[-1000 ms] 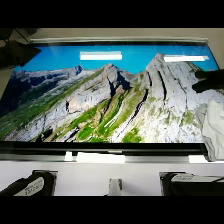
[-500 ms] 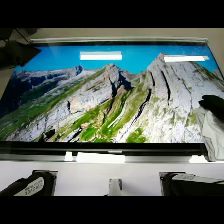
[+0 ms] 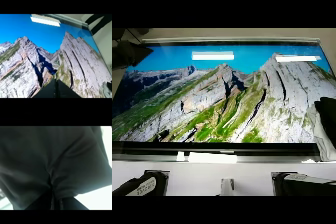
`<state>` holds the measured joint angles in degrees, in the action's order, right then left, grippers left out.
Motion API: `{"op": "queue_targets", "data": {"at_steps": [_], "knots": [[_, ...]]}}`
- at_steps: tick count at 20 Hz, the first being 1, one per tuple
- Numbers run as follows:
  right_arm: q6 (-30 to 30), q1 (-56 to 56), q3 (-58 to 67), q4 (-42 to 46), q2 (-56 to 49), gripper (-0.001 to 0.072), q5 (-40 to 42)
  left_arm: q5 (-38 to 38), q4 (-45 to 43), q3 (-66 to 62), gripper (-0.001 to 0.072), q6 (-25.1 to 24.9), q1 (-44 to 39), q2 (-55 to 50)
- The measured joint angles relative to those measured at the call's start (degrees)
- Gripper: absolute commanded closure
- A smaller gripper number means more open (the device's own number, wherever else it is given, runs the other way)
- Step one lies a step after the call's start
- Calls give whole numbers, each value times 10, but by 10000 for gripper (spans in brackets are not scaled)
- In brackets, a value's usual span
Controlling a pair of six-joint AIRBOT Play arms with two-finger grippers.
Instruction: Fold the shirts.
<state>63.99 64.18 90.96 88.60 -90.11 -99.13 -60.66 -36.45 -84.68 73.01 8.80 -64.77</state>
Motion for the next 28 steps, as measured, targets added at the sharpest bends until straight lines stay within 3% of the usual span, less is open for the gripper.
{"op": "queue_targets", "data": {"at_steps": [1,3,6,10,13,14,16,18,20,24,28], "knots": [[0,0,-4,13,1,481,1,0,0,0,675,1,0,0],[0,1,-10,30,2,110,5,0,0,0,675,2,-2,0],[-24,1,0,44,2,32,11,1,0,0,678,3,-3,0],[-78,-19,96,-39,8,31,68,12,-48,-4,681,26,-28,-3],[-105,-101,180,-101,22,32,141,-24,-250,-43,676,114,-105,-40],[-104,-139,196,-115,24,29,152,-60,-334,-64,613,144,-134,-64],[-92,-224,215,-127,21,23,148,-146,-455,-99,-5,181,-175,-115],[-80,-305,216,-135,12,22,116,-225,-500,-113,-13,199,-198,-148],[-70,-372,195,-140,8,22,84,-257,-493,-97,-13,209,-213,-142],[-57,-459,134,-113,12,27,57,-248,-521,-33,-13,275,-218,-94],[-53,-494,114,-86,17,35,50,-241,-532,-11,-13,303,-220,-78]]}}
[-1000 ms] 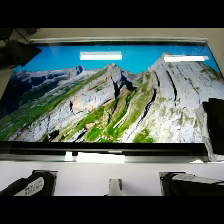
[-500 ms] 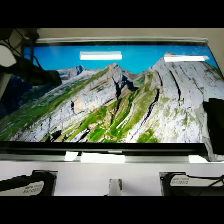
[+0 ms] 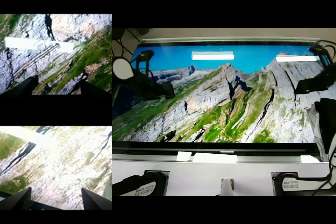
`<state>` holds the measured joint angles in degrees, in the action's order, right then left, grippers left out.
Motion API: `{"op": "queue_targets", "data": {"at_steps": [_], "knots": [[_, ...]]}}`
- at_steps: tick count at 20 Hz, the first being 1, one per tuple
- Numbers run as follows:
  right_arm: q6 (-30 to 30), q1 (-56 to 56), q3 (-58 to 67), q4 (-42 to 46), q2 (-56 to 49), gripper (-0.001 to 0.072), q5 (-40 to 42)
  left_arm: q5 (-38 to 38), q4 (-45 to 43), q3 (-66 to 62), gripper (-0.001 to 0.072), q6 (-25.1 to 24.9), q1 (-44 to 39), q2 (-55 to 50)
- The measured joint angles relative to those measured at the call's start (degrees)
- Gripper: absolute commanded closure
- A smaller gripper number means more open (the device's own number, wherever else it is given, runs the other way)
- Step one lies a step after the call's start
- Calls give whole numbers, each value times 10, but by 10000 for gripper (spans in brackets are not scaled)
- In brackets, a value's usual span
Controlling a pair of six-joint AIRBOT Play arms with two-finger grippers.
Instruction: Fold the shirts.
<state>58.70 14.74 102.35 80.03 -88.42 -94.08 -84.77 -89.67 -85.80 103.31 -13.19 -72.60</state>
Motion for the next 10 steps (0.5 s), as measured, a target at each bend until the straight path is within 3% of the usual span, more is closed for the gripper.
{"op": "queue_targets", "data": {"at_steps": [10], "knots": [[2,-13,-7,10,2,35,-3,2,-7,8,-13,13,0,3]]}}
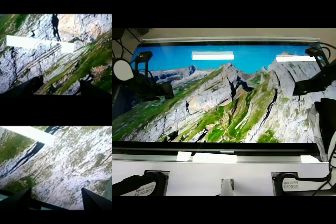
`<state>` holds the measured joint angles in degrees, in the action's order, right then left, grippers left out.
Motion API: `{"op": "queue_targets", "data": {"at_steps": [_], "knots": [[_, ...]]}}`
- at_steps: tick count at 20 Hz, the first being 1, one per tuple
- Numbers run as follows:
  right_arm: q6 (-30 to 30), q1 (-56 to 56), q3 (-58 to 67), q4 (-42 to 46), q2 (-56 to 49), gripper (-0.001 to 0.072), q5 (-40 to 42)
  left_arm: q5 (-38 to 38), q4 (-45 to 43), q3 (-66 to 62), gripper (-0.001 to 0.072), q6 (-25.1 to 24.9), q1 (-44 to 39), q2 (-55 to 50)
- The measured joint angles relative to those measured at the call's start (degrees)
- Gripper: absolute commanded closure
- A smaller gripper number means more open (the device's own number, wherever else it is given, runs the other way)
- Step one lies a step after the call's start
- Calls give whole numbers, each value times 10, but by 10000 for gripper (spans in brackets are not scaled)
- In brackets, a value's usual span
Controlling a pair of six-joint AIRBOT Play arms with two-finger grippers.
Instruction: Fold the shirts.
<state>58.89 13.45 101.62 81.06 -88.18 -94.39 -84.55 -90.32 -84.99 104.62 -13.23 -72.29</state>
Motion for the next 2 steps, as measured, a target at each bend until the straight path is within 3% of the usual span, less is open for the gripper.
{"op": "queue_targets", "data": {"at_steps": [2], "knots": [[0,0,0,0,0,35,0,0,0,0,-13,0,0,0]]}}
